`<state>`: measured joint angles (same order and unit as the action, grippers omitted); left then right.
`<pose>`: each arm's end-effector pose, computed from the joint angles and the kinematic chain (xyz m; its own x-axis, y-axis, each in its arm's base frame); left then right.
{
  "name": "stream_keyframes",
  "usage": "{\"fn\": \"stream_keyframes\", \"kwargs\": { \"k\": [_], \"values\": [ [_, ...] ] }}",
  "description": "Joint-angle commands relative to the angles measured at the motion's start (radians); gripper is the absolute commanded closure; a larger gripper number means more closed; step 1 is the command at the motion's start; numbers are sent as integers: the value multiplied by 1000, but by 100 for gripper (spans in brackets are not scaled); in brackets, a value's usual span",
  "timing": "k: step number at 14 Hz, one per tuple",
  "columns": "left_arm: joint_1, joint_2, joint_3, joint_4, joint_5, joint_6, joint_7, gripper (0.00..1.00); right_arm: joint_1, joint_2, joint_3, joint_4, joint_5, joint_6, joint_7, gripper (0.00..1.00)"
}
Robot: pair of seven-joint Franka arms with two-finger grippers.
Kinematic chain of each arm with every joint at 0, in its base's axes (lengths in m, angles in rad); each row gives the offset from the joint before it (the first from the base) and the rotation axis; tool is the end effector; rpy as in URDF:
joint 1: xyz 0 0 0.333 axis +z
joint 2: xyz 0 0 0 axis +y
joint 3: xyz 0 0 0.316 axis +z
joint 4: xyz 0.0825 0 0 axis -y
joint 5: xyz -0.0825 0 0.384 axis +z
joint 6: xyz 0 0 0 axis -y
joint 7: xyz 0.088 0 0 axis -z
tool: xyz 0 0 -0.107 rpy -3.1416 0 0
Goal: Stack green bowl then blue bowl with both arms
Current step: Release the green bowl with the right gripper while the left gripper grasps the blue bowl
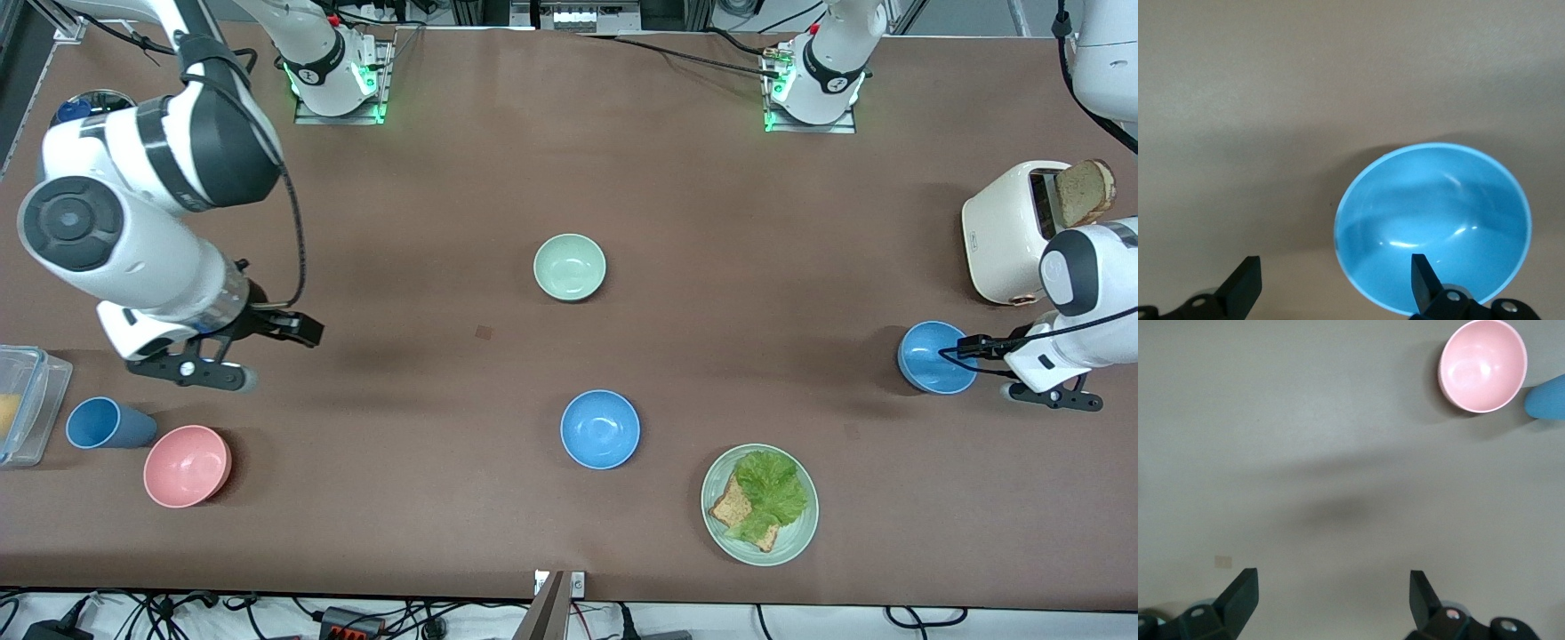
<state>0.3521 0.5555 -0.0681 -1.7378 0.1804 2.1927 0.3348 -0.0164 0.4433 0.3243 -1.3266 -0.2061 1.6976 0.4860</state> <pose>0.6274 0.1938 0.2516 0.9803 -0.1490 -0.1296 -0.1578 -0.9856 -0.0601 0.6652 0.1477 0.4866 0.9849 -0.1725 -0.0139 -0.1708 -0.9819 0.0817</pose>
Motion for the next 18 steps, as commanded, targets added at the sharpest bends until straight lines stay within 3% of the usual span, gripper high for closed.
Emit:
{"fn": "stream_keyframes", "kwargs": {
  "k": [1,3,6,9,12,13,18],
  "values": [
    [24,-23,-10,-40,-4,18,36,6,-11,-83,-61,-29,68,-10,-67,0],
    [27,-16,-18,-42,-9,19,36,10,-10,-123,-150,-36,125,-18,-165,0],
    [47,-2,-31,-43,-29,19,41,15,-11,-156,-246,-34,137,-59,-300,0],
    [119,21,-97,-43,-41,31,43,18,-10,-187,-346,-33,212,-76,-438,0],
    [139,43,-117,-43,-39,53,50,21,-17,-227,-356,-37,228,-117,-446,0],
    [139,44,-117,-43,-39,53,50,29,-16,-230,-355,-37,220,-121,-452,0],
    [136,46,-117,-42,-41,53,47,50,-17,-277,-355,-112,208,-121,-465,0]
  ]
}}
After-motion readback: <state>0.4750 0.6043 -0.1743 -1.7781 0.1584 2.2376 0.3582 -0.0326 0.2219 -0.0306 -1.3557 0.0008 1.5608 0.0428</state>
